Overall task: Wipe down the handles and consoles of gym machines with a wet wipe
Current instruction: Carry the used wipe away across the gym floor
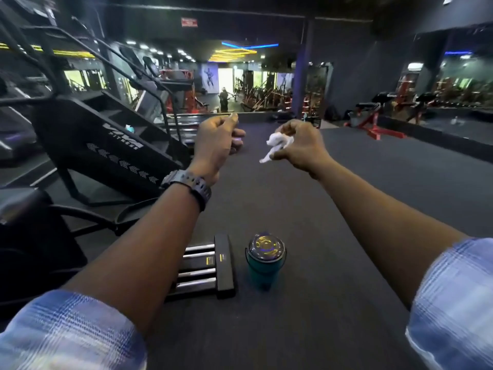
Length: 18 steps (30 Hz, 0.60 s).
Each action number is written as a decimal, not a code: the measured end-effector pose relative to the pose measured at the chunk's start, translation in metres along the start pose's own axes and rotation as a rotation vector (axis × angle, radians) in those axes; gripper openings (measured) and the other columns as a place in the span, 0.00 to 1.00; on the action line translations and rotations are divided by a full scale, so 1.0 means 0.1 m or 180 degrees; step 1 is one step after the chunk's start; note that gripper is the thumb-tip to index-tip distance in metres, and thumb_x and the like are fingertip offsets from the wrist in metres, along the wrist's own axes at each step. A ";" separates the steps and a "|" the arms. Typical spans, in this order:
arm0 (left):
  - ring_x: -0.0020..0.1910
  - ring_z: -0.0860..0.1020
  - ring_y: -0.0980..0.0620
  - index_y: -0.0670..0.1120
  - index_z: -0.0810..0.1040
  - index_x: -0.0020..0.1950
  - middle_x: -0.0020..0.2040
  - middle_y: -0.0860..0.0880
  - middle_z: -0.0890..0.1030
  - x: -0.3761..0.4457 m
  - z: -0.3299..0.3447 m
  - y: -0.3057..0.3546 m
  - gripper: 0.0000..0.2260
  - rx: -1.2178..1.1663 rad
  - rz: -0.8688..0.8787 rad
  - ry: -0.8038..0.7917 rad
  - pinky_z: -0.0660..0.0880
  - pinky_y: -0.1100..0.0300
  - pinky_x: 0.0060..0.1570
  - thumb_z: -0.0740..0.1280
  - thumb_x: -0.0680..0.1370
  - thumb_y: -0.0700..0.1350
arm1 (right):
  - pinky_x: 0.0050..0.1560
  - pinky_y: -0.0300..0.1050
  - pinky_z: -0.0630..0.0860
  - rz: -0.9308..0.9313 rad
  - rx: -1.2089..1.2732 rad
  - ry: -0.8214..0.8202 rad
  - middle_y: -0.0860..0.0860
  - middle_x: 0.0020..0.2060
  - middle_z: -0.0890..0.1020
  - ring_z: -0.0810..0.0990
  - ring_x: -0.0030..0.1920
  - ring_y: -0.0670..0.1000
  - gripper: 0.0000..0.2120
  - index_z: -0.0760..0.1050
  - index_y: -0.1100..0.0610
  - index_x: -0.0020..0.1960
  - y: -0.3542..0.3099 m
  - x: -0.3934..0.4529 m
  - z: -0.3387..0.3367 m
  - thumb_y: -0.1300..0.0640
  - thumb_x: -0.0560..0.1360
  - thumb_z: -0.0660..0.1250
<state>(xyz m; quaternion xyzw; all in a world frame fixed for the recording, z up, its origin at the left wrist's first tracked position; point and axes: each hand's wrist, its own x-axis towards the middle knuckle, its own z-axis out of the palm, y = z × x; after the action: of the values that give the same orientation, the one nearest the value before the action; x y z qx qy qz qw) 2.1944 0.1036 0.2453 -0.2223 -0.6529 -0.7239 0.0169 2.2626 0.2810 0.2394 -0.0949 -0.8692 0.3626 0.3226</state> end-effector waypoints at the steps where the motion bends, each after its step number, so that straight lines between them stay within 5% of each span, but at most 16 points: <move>1: 0.34 0.78 0.54 0.44 0.78 0.51 0.44 0.45 0.83 0.14 0.06 -0.11 0.11 0.0043 -0.0007 0.0027 0.73 0.61 0.35 0.62 0.84 0.50 | 0.44 0.42 0.76 -0.0067 -0.0085 0.0041 0.48 0.42 0.83 0.80 0.44 0.48 0.18 0.81 0.55 0.47 0.15 0.17 0.06 0.58 0.60 0.81; 6: 0.35 0.78 0.53 0.46 0.77 0.47 0.41 0.47 0.83 0.93 0.43 -0.70 0.10 0.0261 -0.0158 0.0123 0.72 0.61 0.34 0.62 0.84 0.50 | 0.42 0.43 0.77 0.0072 -0.0210 0.0072 0.49 0.39 0.84 0.82 0.43 0.51 0.13 0.82 0.54 0.44 1.07 1.00 0.35 0.52 0.62 0.78; 10: 0.34 0.78 0.54 0.47 0.77 0.46 0.44 0.45 0.82 1.53 0.72 -1.08 0.11 0.0335 -0.0194 0.0087 0.72 0.64 0.33 0.62 0.84 0.50 | 0.44 0.55 0.82 0.0571 0.0096 -0.0152 0.50 0.38 0.85 0.85 0.40 0.53 0.14 0.80 0.51 0.42 1.73 1.54 0.70 0.47 0.60 0.76; 18: 0.34 0.77 0.54 0.46 0.75 0.46 0.43 0.45 0.82 2.65 0.88 -2.33 0.11 0.0357 -0.0622 0.0064 0.72 0.63 0.34 0.62 0.84 0.50 | 0.48 0.54 0.82 0.1089 -0.0164 -0.0448 0.48 0.42 0.85 0.84 0.43 0.53 0.15 0.78 0.49 0.43 2.90 2.32 1.58 0.42 0.62 0.75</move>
<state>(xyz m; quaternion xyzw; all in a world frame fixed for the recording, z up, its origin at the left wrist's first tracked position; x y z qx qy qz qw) 1.9085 0.2917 0.1220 -0.1490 -0.7108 -0.6866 -0.0347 1.9632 0.4923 0.0691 -0.2239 -0.8698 0.3955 0.1921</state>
